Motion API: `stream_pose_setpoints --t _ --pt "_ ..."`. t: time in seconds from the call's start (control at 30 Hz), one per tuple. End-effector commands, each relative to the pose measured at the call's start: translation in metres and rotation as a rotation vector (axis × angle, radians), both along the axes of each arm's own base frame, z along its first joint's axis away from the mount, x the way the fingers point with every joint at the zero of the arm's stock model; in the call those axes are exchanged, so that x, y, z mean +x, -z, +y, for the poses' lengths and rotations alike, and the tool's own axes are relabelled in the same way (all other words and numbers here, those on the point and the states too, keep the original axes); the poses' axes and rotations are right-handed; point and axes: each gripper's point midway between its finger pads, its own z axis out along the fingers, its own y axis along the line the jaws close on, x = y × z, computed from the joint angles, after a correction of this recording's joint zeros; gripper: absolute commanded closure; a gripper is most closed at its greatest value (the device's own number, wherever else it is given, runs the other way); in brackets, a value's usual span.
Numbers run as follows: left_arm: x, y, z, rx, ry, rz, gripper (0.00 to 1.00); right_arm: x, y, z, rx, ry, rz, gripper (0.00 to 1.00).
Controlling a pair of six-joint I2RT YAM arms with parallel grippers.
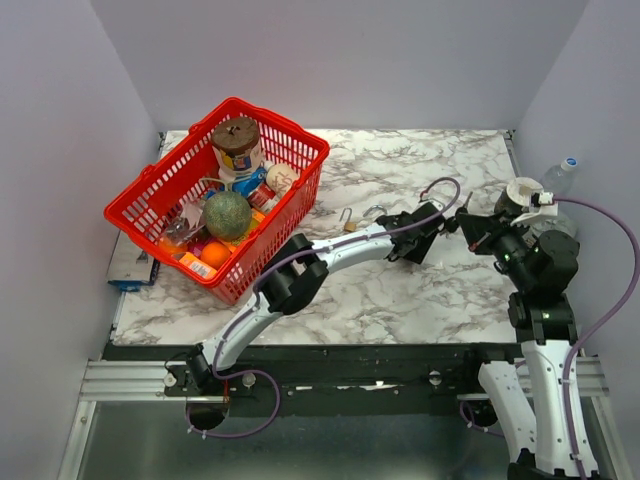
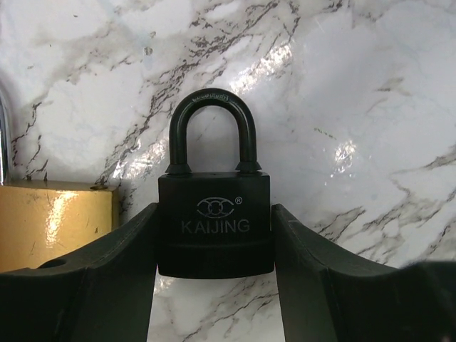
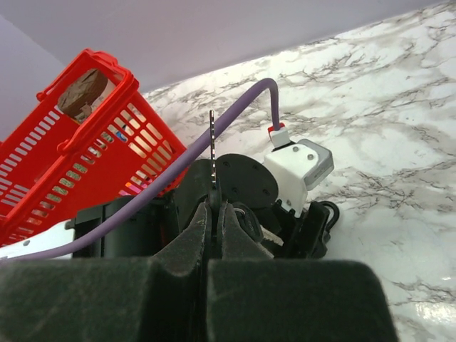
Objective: Unlock with the key
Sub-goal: Pick up the lock from the center of the board.
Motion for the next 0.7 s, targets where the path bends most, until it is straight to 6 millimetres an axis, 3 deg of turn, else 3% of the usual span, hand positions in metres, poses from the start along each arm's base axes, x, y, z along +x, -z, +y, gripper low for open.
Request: stream_pose_setpoints --t 0.0,0.07,0.23,0.3,0.43,0.47,0.57,0.63,0.67 --pt "-0.028 -0.018 0.004 -0.063 0.021 0.113 1.0 -0.017 -0.027 -0.008 -0.066 0.037 -0.034 0.99" --pt "-0.032 -0.042 -0.004 -0.146 0.034 0.116 1.0 -0.025 -0.046 -0.018 -0.107 0.091 -0.074 0.99" --pt "-0.037 -0.081 -0.01 -0.244 0.032 0.114 1.0 -0.043 -0.059 -0.03 -0.17 0.152 -0.058 0.99" --pt "-0.038 -0.105 -0.007 -0.284 0.034 0.085 1.0 -0.05 -0.065 -0.031 -0.18 0.158 -0.077 0.99" --pt "-0.041 -0.158 0.0 -0.408 0.023 0.052 1.0 -0.056 -0.066 -0.023 -0.174 0.11 -0.085 0.99" --pt "-0.041 -0.18 0.004 -0.463 0.015 0.04 1.0 -0.055 -0.064 -0.02 -0.162 0.096 -0.076 0.99" --pt "-0.042 -0.214 0.015 -0.539 -0.002 0.031 1.0 -0.054 -0.059 -0.008 -0.135 0.028 -0.055 0.99" --pt "-0.039 -0.225 0.026 -0.582 -0.009 0.065 1.0 -0.054 -0.056 0.0 -0.124 -0.019 -0.05 0.99" --pt "-0.039 -0.219 0.032 -0.614 -0.016 0.098 1.0 -0.054 -0.053 0.002 -0.116 -0.03 -0.042 0.99"
